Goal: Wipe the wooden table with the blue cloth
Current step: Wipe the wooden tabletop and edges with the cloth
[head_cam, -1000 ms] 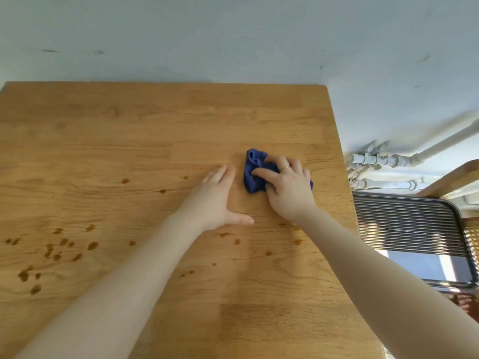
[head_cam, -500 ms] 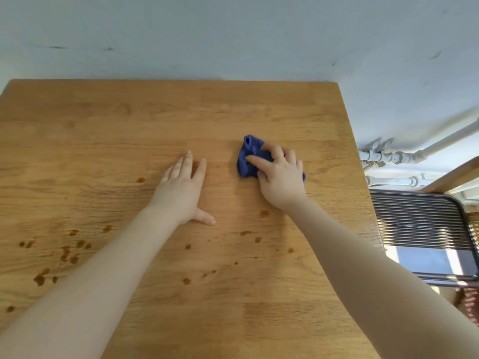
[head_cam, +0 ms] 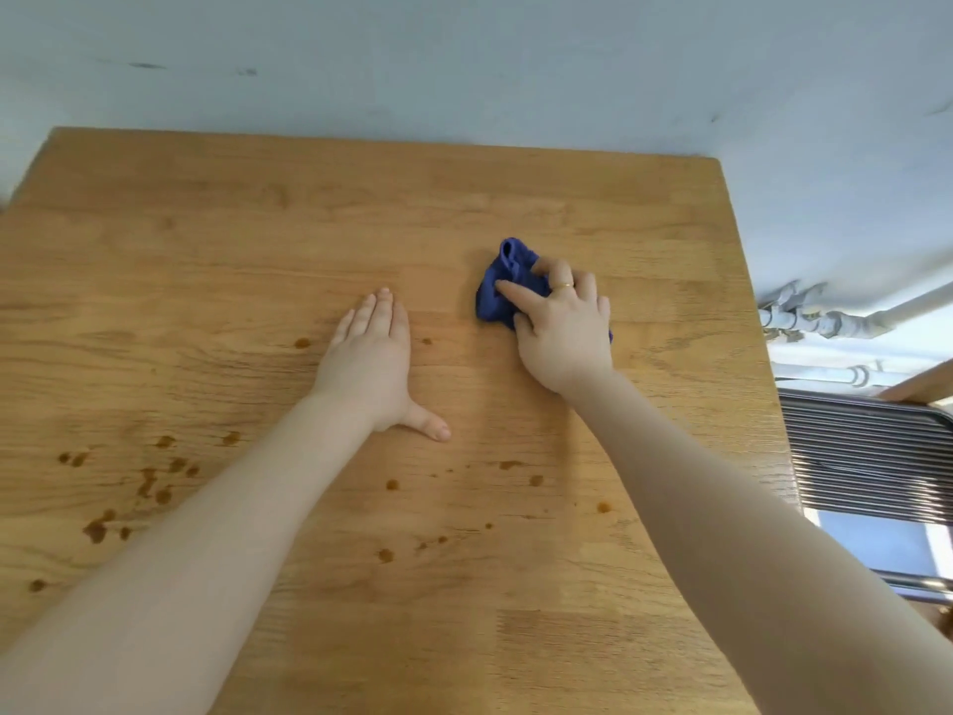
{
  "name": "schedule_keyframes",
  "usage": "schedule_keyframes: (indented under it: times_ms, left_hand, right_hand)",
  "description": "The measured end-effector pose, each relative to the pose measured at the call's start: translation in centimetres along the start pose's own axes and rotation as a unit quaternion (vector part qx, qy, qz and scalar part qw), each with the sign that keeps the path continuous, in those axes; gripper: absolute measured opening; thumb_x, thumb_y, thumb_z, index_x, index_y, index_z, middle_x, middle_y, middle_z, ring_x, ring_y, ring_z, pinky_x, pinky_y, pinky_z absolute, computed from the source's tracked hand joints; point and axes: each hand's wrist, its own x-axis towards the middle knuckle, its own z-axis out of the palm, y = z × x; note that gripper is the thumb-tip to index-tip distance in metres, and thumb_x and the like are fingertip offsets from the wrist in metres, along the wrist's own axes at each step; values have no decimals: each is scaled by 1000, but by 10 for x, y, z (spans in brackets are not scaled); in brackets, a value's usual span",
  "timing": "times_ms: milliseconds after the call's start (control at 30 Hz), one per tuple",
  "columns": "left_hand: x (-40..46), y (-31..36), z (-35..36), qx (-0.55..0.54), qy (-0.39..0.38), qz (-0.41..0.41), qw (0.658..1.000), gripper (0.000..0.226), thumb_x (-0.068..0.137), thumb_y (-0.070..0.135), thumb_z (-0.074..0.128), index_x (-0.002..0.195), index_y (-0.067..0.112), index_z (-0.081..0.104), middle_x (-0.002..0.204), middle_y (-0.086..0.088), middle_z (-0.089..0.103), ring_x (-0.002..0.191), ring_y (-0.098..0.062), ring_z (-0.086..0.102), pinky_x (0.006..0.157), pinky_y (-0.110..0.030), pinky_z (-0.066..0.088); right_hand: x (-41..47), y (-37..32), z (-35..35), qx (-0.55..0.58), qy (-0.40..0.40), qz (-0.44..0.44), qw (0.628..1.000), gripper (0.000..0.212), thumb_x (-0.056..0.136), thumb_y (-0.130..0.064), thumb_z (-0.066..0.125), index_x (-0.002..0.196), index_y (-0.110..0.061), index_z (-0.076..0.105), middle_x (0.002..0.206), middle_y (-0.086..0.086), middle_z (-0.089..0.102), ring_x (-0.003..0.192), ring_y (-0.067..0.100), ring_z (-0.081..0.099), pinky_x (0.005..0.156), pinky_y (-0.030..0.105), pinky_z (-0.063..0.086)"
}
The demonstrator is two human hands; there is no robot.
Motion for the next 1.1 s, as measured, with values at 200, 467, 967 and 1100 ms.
schedule_keyframes:
  times_ms: [200, 467, 967, 1100]
  left_hand:
    - [2, -5, 2, -22, 4, 0, 1000, 151, 42, 78, 69, 148, 6, -11, 156, -11, -19, 145, -22, -12, 118, -34, -4]
    - [-15, -4, 15, -80, 13, -159, 984, 155, 39, 87, 60, 145, 7, -20, 150, -20, -28, 141, -31, -22, 115, -46, -9]
    - [-38, -54, 10, -71, -20, -157, 985, 145, 53, 73, 69, 144, 9, -25, 149, -19, -32, 140, -31, -25, 115, -41, -7]
    - [-46, -62, 7, -45, -48, -160, 985, 144, 54, 73, 69, 144, 10, -24, 147, -20, -35, 138, -32, -30, 114, -42, -11]
  right_hand:
    - [-55, -17, 3, 35, -66, -194, 978, 41, 83, -29, 37, 115, -34, 62, 119, 7, 55, 97, 31, 48, 69, 36, 33]
    - [35, -24, 4, -8, -41, -17, 999, 42, 93, -19, 42, 128, -40, 49, 141, 3, 33, 118, 31, 31, 91, 41, 27]
    - [38, -54, 15, 13, -48, -81, 995, 45, 91, -14, 42, 128, -39, 49, 141, 3, 32, 119, 31, 30, 88, 39, 27]
    - [-11, -67, 19, 52, -58, -146, 986, 42, 83, -12, 52, 118, -33, 60, 133, 11, 45, 105, 38, 42, 75, 40, 29]
